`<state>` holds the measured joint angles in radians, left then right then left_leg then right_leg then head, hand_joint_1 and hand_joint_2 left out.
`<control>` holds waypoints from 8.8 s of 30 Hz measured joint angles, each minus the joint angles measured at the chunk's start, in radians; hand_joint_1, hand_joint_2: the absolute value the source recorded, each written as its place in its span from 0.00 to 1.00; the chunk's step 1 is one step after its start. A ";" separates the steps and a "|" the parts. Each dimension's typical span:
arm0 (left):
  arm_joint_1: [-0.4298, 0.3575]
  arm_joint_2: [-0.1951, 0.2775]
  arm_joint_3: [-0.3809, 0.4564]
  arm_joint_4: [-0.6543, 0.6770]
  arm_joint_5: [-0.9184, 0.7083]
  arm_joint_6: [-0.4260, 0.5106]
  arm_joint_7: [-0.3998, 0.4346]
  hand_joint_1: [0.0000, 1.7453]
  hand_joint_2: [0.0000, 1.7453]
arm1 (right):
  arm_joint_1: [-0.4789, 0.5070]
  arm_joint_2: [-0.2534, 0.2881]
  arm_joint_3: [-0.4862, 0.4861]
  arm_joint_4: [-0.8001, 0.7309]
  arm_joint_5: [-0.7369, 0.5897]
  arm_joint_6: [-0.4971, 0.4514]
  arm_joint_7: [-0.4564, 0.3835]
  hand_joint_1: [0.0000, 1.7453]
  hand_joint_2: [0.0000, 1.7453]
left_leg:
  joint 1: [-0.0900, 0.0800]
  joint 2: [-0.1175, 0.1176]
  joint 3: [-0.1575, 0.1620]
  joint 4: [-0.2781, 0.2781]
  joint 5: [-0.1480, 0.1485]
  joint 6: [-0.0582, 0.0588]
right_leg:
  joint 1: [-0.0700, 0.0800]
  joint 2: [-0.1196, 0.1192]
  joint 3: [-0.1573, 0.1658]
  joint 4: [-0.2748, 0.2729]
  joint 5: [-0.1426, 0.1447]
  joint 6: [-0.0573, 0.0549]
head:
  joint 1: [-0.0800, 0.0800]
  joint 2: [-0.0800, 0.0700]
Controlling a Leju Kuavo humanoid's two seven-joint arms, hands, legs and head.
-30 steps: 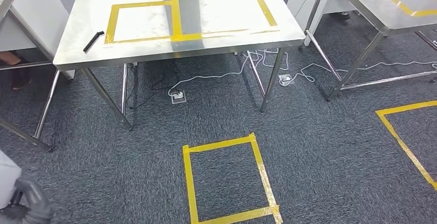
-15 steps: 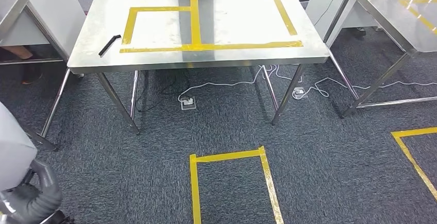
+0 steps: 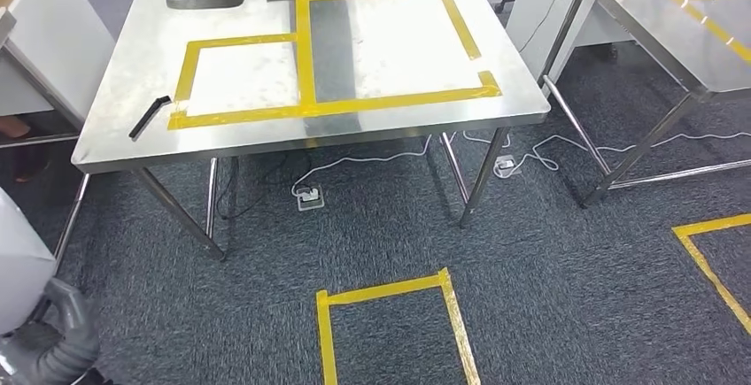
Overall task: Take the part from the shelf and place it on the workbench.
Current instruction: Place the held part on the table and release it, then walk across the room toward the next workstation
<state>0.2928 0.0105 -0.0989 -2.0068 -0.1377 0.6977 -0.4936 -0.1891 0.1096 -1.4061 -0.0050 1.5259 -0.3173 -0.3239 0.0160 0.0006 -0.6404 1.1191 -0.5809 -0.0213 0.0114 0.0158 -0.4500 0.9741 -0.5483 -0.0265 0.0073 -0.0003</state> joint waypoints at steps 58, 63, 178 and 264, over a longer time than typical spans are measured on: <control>-0.063 0.073 -0.128 0.011 -0.047 -0.001 0.125 1.00 1.00 | 0.045 0.034 -0.001 -0.005 -0.003 0.046 0.032 0.00 0.00 | -0.003 -0.002 -0.011 0.147 -0.130 -0.007 | -0.007 -0.001 -0.033 -0.013 0.029 -0.007 | 0.011 0.000; -0.072 0.089 -0.136 0.029 -0.056 0.000 0.143 1.00 1.00 | 0.041 0.044 0.000 -0.006 -0.001 0.055 -0.004 0.00 0.00 | 0.003 0.007 -0.046 -0.044 0.105 0.001 | -0.009 0.010 0.060 -0.008 -0.060 0.016 | -0.007 0.000; 0.007 -0.130 -0.239 -0.103 -0.516 0.003 -0.152 0.00 0.00 | -0.003 0.041 0.097 -0.011 0.000 0.075 0.054 0.00 0.00 | -0.029 -0.004 0.125 -0.114 0.027 0.045 | 0.001 0.017 -0.121 0.028 0.068 0.021 | 0.032 0.000; 0.054 -0.271 -0.023 -0.145 -0.505 0.001 -0.152 0.00 0.00 | -0.007 0.018 0.100 -0.016 0.000 0.052 0.084 0.00 0.00 | -0.023 0.001 0.058 -0.144 0.152 0.025 | -0.005 -0.016 0.031 -0.050 0.015 0.015 | 0.035 0.000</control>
<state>0.3469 -0.2605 -0.1221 -2.1513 -0.6423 0.6989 -0.6458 -0.1958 0.1276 -1.3058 -0.0212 1.5255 -0.2656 -0.2399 -0.0071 0.0021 -0.5829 0.9747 -0.4286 0.0033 0.0066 -0.0006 -0.4186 0.9244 -0.5331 -0.0111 0.0422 -0.0003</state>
